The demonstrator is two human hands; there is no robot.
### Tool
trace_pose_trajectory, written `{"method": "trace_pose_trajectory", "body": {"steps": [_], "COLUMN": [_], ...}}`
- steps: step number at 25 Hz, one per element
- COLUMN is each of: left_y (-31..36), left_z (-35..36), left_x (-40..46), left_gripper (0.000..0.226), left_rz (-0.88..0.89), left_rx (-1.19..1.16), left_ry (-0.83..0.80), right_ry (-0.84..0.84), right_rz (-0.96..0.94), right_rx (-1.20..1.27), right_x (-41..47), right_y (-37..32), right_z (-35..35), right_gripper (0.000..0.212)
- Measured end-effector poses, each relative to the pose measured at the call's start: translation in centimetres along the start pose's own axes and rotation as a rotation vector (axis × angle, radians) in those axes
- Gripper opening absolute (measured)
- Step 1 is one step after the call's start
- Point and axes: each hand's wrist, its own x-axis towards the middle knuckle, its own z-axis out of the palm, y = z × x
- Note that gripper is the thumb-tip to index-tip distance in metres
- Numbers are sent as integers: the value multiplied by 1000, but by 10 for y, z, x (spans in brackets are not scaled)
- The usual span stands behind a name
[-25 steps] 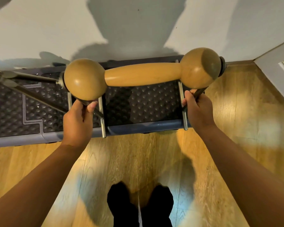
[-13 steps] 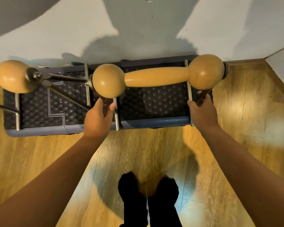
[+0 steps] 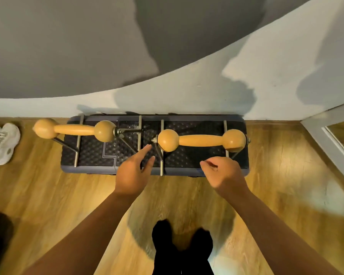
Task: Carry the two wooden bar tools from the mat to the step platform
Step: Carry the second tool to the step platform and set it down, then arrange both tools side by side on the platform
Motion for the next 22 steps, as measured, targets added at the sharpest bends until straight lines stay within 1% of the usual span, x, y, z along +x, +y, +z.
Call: {"method": "trace_pose_trajectory", "body": {"steps": [1, 2, 4, 6, 8, 11, 14, 18, 20, 22], "left_y": [10, 22, 44, 70, 92, 108, 92, 35, 2, -32], "left_z": [-21, -43, -85, -132, -172, -219, -252, -272, -267, -258], "left_x": [-2, -4, -4, -8, -13, -25, -28, 3, 27, 49], "left_gripper": [52, 53, 60, 65, 66, 73, 91, 110, 114, 114], "left_rz": [69, 132, 223, 296, 358, 403, 409, 369, 336, 285], "left_rx": [27, 60, 107, 121, 151, 198, 201, 229, 271, 319], "left_ry": [-7, -11, -10, 23, 54, 57, -11, -97, -164, -253], "right_ry": [-34, -60, -88, -101, -101, -113, -150, -191, -234, -328], "right_rz": [-46, -58, -154, -275, -329, -318, -319, -319, -284, -194], "right_rx": [8, 4, -67, -153, -219, -248, -283, -348, -425, -512], "right_x": [-1, 1, 7, 12, 14, 10, 5, 23, 43, 61], "right_y": [-25, -48, -84, -123, -156, -188, -200, -205, -196, -181], "right_z": [-14, -27, -52, -84, -113, -138, -145, -118, -94, -72], "right_gripper": [18, 26, 53, 71, 80, 84, 88, 96, 103, 110]}}
